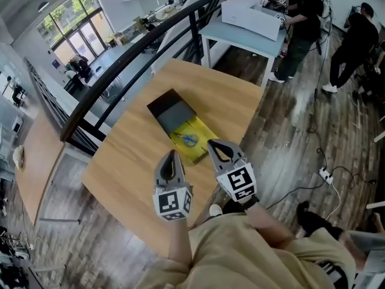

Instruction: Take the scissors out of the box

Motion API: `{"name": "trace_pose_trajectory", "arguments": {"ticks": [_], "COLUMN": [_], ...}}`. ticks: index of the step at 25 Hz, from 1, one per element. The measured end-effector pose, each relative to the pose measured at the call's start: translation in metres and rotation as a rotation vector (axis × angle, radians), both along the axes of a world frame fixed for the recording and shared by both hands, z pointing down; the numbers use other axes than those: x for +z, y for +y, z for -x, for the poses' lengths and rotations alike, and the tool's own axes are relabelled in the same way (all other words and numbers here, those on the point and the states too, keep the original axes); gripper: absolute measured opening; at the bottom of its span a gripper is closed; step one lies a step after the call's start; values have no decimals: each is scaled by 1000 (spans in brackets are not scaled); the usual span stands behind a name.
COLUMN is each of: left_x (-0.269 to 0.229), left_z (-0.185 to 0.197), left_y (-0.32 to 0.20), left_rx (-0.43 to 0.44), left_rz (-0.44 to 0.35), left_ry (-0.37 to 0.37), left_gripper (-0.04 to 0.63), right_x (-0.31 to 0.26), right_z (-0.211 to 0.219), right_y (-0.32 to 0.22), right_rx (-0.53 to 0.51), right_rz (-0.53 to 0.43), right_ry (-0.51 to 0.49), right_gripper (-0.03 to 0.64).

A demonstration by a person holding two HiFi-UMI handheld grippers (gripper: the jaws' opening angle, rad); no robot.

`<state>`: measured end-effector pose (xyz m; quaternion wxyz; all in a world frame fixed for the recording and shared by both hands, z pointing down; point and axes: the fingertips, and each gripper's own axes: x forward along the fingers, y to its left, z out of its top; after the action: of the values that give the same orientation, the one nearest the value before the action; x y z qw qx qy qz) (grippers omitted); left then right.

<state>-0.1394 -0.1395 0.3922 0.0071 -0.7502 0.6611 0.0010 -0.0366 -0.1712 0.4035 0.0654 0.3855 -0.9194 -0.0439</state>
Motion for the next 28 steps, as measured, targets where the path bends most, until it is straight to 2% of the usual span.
{"name": "trace_pose_trajectory", "arguments": {"ticks": [3,8,20,28], "left_x": [16,38,93,139], "left_z": [9,17,68,82], "left_y": [-14,-35,-97,-137], "left_rx": [1,11,-105,-157], "left_rz": [27,67,182,269], "left_ry": [28,36,106,118], "left_gripper": [9,9,9,9], "right_x": [19,48,150,242], "right_z": [14,31,83,106], "right_y": [-9,-37,-120,-155], "right_rx": [-25,-40,-164,-260], "right_rz": [45,121,339,514], "right_ry": [52,100,314,470], "right_gripper": [15,15,15,17]}}
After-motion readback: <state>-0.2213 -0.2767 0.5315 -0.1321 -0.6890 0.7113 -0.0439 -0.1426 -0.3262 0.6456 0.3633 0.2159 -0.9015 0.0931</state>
